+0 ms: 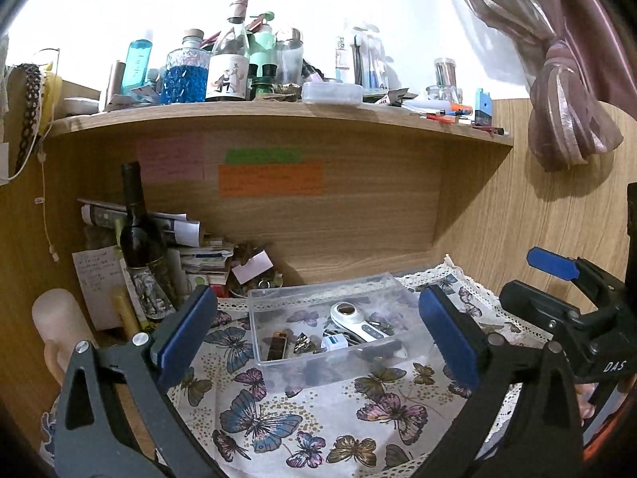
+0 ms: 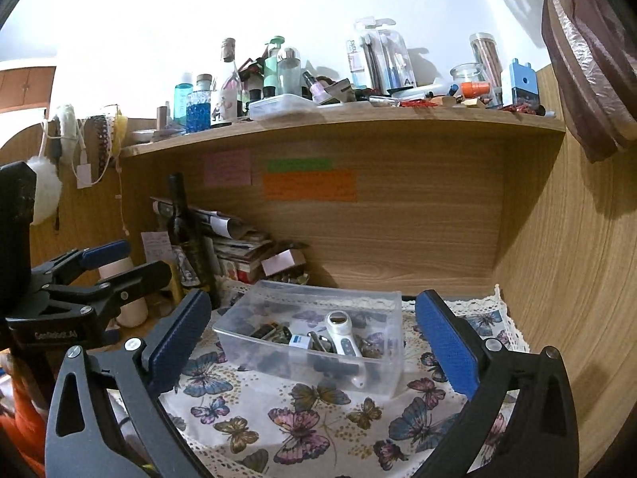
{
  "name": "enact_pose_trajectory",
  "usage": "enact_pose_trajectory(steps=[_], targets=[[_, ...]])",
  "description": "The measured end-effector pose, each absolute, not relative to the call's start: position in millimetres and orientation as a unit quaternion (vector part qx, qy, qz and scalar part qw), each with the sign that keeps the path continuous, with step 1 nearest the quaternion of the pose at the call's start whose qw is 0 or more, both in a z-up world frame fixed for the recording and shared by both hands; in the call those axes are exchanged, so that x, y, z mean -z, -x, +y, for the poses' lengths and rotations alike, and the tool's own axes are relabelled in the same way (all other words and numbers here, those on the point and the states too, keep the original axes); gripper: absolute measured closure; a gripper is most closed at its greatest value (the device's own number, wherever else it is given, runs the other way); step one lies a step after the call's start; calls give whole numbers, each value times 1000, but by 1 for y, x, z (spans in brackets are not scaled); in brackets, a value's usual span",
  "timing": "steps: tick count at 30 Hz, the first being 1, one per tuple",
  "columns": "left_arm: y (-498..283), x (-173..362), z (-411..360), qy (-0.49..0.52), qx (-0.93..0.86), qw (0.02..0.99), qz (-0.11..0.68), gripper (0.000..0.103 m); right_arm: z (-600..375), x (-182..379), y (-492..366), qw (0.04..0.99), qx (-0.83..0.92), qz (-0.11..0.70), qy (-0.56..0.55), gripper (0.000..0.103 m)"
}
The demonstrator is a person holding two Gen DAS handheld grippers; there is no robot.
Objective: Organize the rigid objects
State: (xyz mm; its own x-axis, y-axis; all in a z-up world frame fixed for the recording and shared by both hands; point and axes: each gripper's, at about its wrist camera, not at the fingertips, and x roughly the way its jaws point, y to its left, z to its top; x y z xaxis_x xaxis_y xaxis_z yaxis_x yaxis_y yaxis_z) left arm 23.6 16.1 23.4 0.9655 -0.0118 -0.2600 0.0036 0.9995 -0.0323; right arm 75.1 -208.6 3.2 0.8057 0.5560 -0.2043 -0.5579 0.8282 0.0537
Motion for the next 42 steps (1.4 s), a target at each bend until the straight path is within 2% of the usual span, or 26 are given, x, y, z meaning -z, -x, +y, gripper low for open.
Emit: enact_pose_trajectory(steps=[42], targets=[[-32, -21, 11, 24, 11, 990, 140, 0, -210, -2, -77, 952, -287, 108, -4, 0]])
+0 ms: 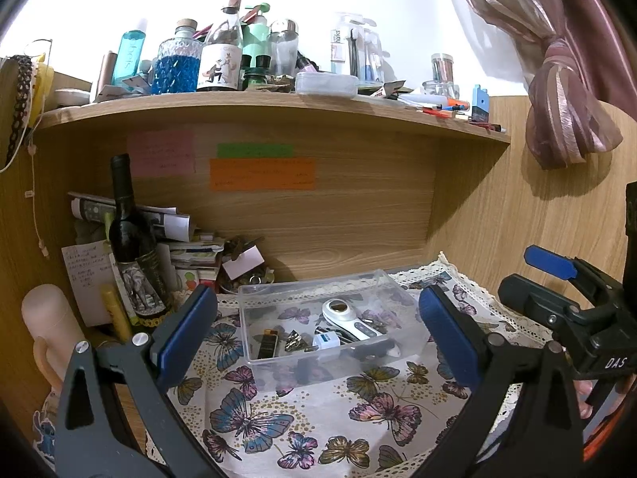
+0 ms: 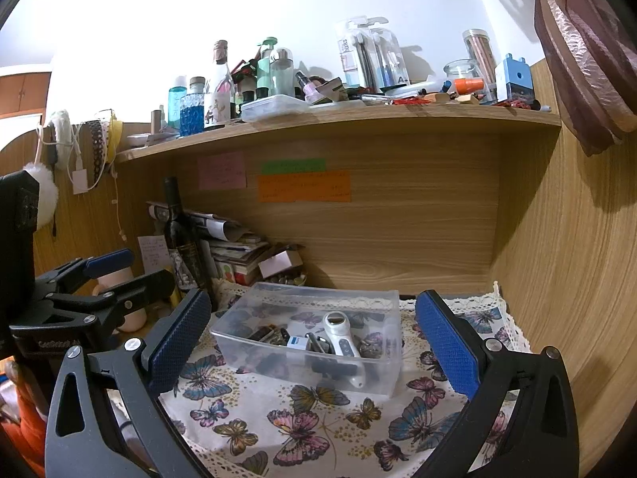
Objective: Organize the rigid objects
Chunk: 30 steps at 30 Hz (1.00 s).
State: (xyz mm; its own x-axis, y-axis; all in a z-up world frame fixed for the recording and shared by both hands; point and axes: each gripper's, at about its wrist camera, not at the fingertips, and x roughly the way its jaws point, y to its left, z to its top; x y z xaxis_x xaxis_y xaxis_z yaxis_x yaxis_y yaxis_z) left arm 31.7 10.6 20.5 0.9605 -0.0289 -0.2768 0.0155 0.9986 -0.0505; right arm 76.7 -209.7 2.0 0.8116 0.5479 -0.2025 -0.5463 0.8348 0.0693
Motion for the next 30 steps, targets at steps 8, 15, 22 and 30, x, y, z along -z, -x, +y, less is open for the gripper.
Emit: enact_pose_trajectory(steps=[8, 15, 22, 30], targets=[[-32, -21, 11, 24, 11, 990, 139, 0, -209, -2, -77, 952, -287, 109, -4, 0], [-32, -21, 11, 23, 13, 990, 138, 0, -209, -2, -77, 952, -286, 109, -4, 0], [-32, -20, 12, 28, 14, 989, 142, 0, -209, -2, -78, 952, -287, 110, -3, 0], [-30, -20, 11, 25, 16, 990, 139, 0, -208, -2, -78, 952, -286, 110, -3, 0]])
